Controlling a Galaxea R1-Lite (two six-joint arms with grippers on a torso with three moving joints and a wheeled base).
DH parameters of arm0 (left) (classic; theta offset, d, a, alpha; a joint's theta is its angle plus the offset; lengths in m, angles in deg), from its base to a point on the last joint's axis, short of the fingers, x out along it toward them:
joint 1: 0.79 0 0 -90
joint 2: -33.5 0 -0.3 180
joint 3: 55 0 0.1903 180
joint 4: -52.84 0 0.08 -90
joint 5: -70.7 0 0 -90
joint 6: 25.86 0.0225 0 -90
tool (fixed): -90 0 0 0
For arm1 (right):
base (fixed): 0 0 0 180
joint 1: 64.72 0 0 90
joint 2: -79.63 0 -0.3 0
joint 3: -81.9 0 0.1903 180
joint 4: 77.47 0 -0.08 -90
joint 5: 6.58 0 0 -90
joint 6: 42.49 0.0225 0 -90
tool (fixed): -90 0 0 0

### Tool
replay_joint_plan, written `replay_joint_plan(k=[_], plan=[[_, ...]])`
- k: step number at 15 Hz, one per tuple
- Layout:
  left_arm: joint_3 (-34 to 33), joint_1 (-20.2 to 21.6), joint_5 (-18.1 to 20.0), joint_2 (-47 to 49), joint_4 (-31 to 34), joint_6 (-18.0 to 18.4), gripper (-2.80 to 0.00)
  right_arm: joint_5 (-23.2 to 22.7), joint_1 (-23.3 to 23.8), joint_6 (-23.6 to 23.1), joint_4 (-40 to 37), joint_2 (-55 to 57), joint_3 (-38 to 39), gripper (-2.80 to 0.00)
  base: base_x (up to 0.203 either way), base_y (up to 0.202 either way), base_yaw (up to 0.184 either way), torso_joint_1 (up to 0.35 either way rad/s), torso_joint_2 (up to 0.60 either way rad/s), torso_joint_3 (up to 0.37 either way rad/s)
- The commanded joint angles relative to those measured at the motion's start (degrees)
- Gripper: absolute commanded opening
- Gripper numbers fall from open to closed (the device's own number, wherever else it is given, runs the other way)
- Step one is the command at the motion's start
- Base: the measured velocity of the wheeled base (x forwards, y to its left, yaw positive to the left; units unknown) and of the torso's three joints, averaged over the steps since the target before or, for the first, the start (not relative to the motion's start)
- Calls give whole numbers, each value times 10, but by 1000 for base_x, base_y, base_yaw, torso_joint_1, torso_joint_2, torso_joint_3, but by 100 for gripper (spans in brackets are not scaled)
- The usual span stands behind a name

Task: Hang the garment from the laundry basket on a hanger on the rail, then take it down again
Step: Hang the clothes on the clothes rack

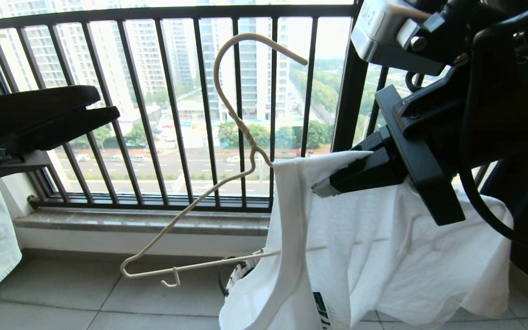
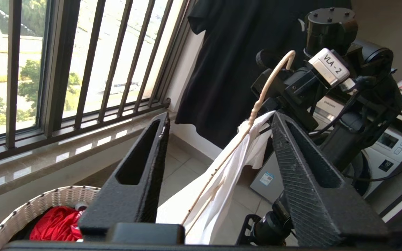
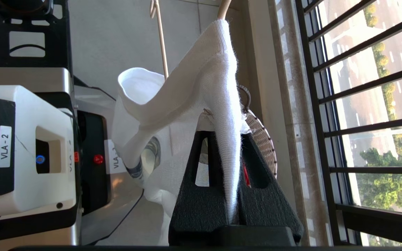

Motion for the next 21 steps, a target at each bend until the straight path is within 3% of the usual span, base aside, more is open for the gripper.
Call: replay_joint_plan(k=[1, 3, 5, 9, 12, 17, 19, 21], plan=[[12, 1, 3, -1, -1, -9, -280, -2, 11, -1, 1, 5, 0, -280, 0, 0, 0, 0, 0, 0], [22, 1, 2, -3, 2, -10, -280, -2, 22, 28, 29, 7, 0, -280, 0, 0, 0, 0, 0, 0], [44, 1, -1, -5, 47, -11, -280, -2, 28, 76, 71, 8, 0, -280, 0, 0, 0, 0, 0, 0], [166, 0, -37, -8, 284, -9, -280, -2, 44, 110, 120, 9, 0, -280, 0, 0, 0, 0, 0, 0], [235, -3, -60, -1, 409, -8, -280, -1, 53, 152, 155, 9, 0, -280, 0, 0, 0, 0, 0, 0], [312, -54, -63, 3, 569, -5, -280, -2, 69, 206, 182, 9, 0, -280, 0, 0, 0, 0, 0, 0], [328, -79, -67, 12, 605, -5, -280, -2, 77, 223, 194, 10, 0, -280, 0, 0, 0, 0, 0, 0], [332, -119, -107, 36, 622, -1, -280, -2, 84, 240, 200, 10, 0, -280, 0, 0, 0, 0, 0, 0]])
